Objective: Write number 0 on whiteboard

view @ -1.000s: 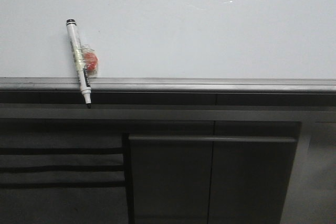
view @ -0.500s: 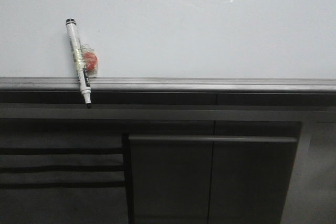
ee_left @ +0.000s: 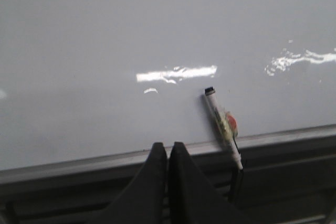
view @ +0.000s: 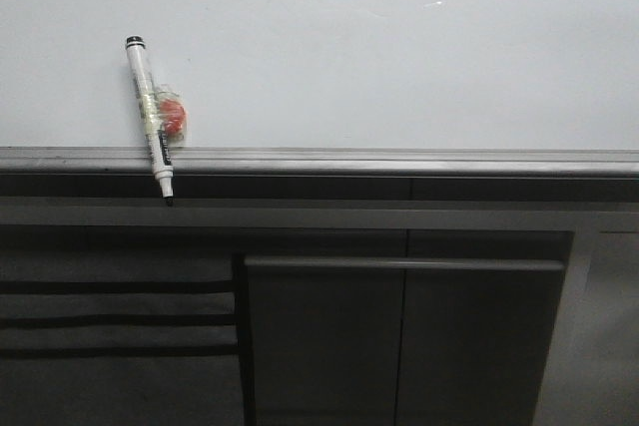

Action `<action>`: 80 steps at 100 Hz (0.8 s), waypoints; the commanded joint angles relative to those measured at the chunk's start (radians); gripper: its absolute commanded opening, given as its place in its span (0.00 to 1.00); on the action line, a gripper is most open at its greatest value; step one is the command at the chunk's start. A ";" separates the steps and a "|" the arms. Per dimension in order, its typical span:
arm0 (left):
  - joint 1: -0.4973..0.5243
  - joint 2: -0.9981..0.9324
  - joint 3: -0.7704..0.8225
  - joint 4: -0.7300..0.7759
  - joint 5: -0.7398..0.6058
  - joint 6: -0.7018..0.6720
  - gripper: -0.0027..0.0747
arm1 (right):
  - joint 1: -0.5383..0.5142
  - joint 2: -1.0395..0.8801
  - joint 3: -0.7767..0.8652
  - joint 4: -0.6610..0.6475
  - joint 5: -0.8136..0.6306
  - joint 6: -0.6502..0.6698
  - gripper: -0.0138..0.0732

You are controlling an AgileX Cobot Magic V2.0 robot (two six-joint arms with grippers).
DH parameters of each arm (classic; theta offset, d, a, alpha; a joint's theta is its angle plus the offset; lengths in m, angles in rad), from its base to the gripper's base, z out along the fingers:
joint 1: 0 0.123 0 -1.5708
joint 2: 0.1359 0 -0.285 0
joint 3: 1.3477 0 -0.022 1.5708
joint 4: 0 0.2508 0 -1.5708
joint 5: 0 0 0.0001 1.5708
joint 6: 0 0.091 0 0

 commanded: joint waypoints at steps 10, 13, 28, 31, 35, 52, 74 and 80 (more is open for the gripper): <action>0.001 0.113 -0.038 -0.003 -0.041 -0.004 0.01 | -0.006 0.114 -0.045 0.003 -0.050 -0.035 0.07; 0.001 0.128 -0.038 -0.003 -0.041 -0.004 0.01 | -0.006 0.125 -0.045 0.005 -0.053 -0.035 0.07; 0.001 0.206 -0.038 -0.016 -0.056 -0.004 0.01 | -0.006 0.169 -0.045 0.041 -0.051 -0.033 0.07; 0.001 0.227 -0.038 -0.037 -0.062 -0.004 0.01 | -0.006 0.175 -0.045 0.064 -0.052 -0.033 0.07; 0.001 0.248 -0.034 -0.064 -0.071 0.001 0.01 | -0.006 0.180 -0.045 0.106 -0.065 -0.033 0.07; 0.001 0.343 -0.019 -0.289 -0.104 0.179 0.08 | -0.006 0.198 -0.045 0.186 -0.073 -0.035 0.08; -0.050 0.456 -0.012 -0.615 -0.127 0.446 0.53 | -0.006 0.234 -0.045 0.193 -0.049 -0.046 0.29; -0.089 0.499 -0.012 -0.645 -0.147 0.469 0.55 | -0.006 0.236 -0.045 0.198 -0.049 -0.046 0.38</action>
